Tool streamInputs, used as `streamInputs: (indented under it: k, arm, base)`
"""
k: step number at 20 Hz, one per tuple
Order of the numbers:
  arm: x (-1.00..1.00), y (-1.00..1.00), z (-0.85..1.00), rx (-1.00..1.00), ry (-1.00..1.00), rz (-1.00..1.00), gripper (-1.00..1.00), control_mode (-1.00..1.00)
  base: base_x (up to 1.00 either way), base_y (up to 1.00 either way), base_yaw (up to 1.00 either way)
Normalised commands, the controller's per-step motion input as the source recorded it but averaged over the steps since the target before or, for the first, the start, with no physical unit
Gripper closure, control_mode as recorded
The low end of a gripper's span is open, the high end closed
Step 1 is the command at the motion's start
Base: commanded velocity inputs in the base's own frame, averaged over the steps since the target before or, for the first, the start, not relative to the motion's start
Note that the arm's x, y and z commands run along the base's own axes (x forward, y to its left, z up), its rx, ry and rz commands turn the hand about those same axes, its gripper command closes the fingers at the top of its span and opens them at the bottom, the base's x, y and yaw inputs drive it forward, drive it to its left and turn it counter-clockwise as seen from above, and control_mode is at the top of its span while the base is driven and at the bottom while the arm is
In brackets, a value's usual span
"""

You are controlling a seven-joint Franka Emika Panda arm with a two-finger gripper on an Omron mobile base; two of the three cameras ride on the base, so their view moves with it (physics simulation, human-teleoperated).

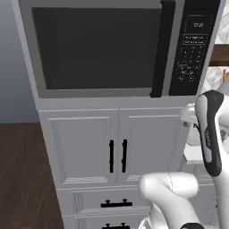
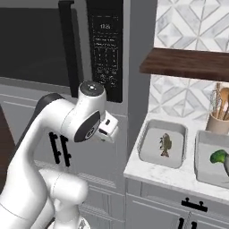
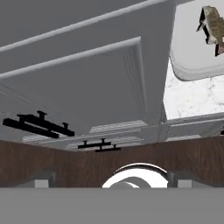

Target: Place one broccoli and one fish in each tupperware on the nearby counter, to pack two identical lunches.

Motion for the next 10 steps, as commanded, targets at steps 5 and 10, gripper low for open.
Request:
streamInputs:
  k: [5, 10]
  arm:
    - [0.0, 0.0, 0.0, 0.0, 0.0, 0.0, -1.0, 1.0]
    - [0.0, 0.0, 0.0, 0.0, 0.0, 0.0, -1.0, 1.0]
  base:
    - [-0.59, 0.94, -0.14]
    - [-0.26, 0.87, -0.64]
